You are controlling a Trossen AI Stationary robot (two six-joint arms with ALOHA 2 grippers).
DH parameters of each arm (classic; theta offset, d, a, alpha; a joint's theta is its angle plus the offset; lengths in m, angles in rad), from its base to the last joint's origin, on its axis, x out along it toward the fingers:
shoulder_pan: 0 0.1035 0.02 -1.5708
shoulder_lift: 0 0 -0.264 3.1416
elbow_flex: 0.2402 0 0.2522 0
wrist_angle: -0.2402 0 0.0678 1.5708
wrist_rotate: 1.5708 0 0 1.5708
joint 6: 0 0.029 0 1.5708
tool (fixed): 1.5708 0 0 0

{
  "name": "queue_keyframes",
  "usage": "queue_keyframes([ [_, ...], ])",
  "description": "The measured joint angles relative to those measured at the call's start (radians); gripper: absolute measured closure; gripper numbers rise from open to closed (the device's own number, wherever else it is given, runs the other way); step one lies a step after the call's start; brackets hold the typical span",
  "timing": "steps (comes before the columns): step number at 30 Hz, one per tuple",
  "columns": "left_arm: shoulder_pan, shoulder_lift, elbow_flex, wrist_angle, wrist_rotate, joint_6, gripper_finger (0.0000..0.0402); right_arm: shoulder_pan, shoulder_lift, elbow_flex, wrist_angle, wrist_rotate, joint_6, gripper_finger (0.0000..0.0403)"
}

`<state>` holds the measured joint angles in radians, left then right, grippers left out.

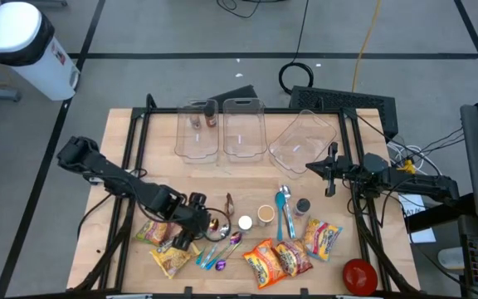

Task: Pick & Place Food Item
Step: Put the green seasoning bottle into the left transparent bin

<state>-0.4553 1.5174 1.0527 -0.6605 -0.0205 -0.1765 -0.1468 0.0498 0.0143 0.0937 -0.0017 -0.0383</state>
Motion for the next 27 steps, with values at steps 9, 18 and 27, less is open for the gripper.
queue_keyframes([
  [9, 0.012, -0.022, 0.0, -0.002, 0.02, -0.115, 0.0193, 0.0, 0.0, 0.0, 0.0, 0.0, 0.0, 0.0403],
  [18, 0.098, -0.152, 0.135, -0.156, -0.04, -0.034, 0.0193, 0.0, 0.0, 0.0, 0.0, 0.0, 0.0, 0.0403],
  [27, 0.267, -0.242, 0.386, -0.405, -0.247, 0.102, 0.0189, 0.0, 0.0, 0.0, 0.0, 0.0, 0.0, 0.0403],
])
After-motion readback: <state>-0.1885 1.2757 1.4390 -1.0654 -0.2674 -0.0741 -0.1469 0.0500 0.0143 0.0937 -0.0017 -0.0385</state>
